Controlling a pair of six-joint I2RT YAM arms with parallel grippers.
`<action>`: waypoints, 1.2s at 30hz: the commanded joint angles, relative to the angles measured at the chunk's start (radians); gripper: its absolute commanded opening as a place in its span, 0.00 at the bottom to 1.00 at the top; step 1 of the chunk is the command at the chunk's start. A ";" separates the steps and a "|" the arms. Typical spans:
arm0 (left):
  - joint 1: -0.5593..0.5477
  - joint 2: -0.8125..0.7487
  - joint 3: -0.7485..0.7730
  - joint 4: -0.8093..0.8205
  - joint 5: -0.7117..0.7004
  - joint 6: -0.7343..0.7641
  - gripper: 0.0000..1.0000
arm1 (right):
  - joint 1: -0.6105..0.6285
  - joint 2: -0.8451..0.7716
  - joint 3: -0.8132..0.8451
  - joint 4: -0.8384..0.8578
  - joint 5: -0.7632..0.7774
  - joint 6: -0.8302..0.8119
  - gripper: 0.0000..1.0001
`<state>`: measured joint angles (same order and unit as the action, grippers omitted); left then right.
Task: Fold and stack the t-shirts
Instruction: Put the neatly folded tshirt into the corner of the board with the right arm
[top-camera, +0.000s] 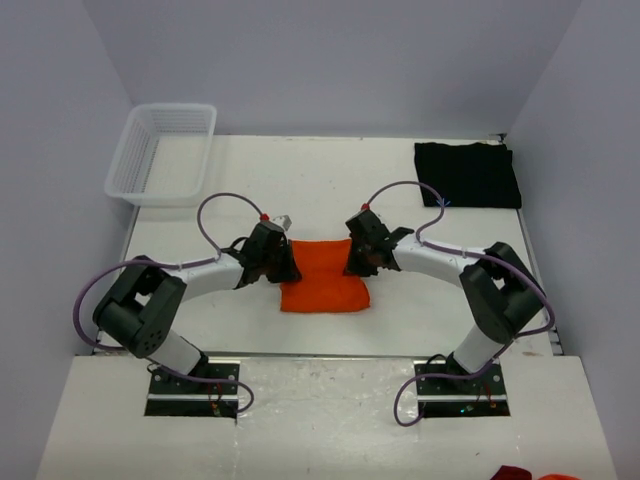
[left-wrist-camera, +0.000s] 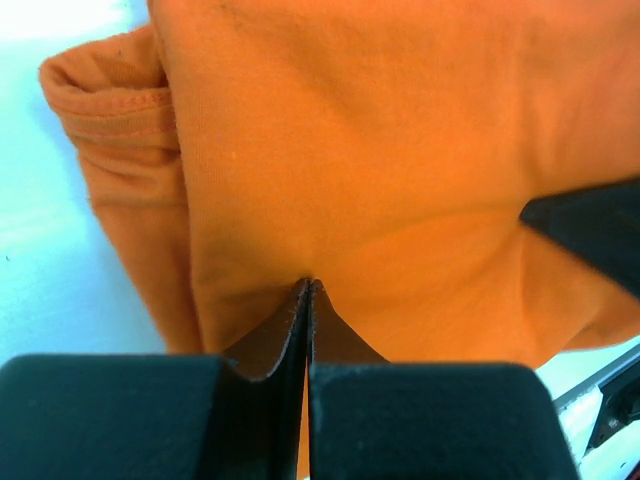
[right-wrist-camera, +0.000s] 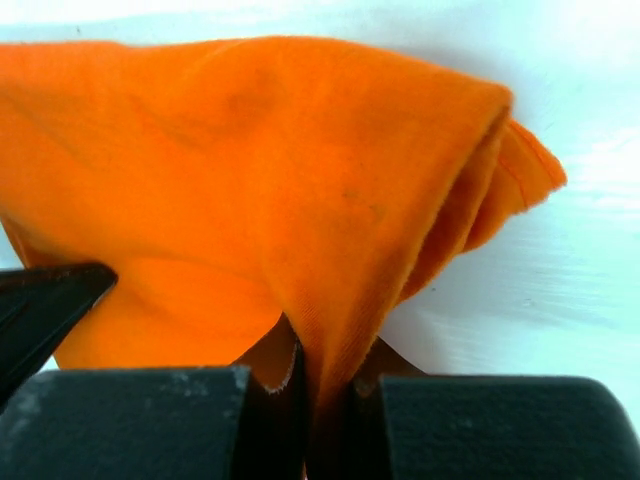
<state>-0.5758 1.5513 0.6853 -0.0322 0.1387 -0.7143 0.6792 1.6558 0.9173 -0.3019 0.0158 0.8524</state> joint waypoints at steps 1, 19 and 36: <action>-0.007 -0.045 -0.035 -0.060 -0.053 0.033 0.01 | -0.010 0.012 0.103 -0.221 0.206 -0.133 0.00; -0.208 -0.201 -0.023 -0.022 -0.065 -0.051 0.01 | -0.115 0.200 0.628 -0.448 0.552 -0.532 0.00; -0.265 -0.287 -0.176 0.069 -0.048 -0.074 0.00 | -0.302 0.516 1.135 -0.418 0.782 -0.875 0.00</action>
<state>-0.8349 1.2888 0.5220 -0.0074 0.0788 -0.7937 0.3958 2.1551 1.9476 -0.7536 0.6945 0.1074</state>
